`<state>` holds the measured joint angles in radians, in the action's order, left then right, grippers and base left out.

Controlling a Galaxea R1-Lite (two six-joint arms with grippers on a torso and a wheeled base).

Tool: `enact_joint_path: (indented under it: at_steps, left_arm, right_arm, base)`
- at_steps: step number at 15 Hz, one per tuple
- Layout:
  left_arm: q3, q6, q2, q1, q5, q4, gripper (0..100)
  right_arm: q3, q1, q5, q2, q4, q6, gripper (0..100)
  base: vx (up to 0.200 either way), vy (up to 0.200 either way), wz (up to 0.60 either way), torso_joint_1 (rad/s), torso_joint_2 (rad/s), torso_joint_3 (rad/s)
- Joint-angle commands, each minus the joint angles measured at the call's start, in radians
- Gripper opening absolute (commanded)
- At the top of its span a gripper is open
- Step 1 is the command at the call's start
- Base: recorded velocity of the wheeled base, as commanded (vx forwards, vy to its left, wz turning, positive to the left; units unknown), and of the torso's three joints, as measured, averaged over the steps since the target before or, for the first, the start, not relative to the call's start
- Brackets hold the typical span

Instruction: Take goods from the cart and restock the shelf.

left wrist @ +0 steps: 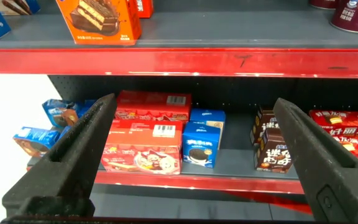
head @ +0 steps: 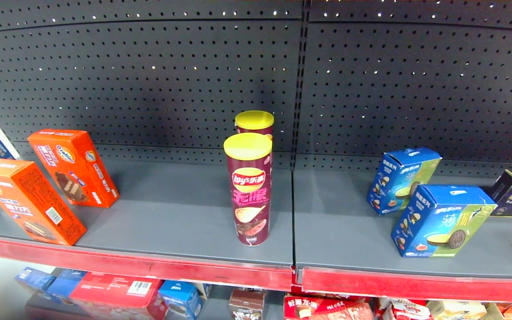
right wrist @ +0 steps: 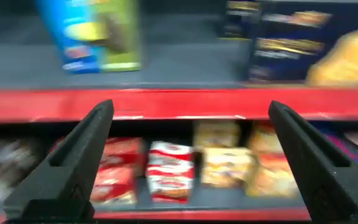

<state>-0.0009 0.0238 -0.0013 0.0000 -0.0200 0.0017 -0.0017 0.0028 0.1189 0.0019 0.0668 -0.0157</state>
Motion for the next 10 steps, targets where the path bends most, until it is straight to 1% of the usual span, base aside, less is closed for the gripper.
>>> enact_joint_path:
  at_steps: [1, 2, 4, 6, 10]
  left_arm:
    - [-0.001, -0.001, 0.001, 0.0, 0.0, 0.0, 100]
    - [-0.001, 0.001, 0.001, 0.0, 0.0, 0.0, 100]
    - [0.001, -0.001, 0.001, 0.0, 0.0, 0.0, 100]
    - [-0.001, -0.001, 0.001, 0.0, 0.0, 0.0, 100]
    - [-0.001, -0.001, 0.001, 0.0, 0.0, 0.0, 100]
  right_arm:
    - [0.002, 0.0, -0.11, -0.002, -0.007, -0.018, 100]
    - [0.002, 0.0, -0.176, -0.002, -0.05, -0.036, 100]
    - [0.002, 0.0, -0.176, -0.002, -0.051, -0.035, 100]
    - [0.002, 0.0, -0.153, -0.002, -0.058, 0.017, 100]
    - [0.002, 0.0, -0.127, -0.002, -0.059, 0.017, 100]
  base:
    - [0.0, 0.0, 0.0, 0.0, 0.0, 0.0]
    - [0.0, 0.0, 0.0, 0.0, 0.0, 0.0]
    - [0.0, 0.0, 0.0, 0.0, 0.0, 0.0]
    - [0.0, 0.0, 0.0, 0.0, 0.0, 0.0]
    - [0.0, 0.0, 0.0, 0.0, 0.0, 0.0]
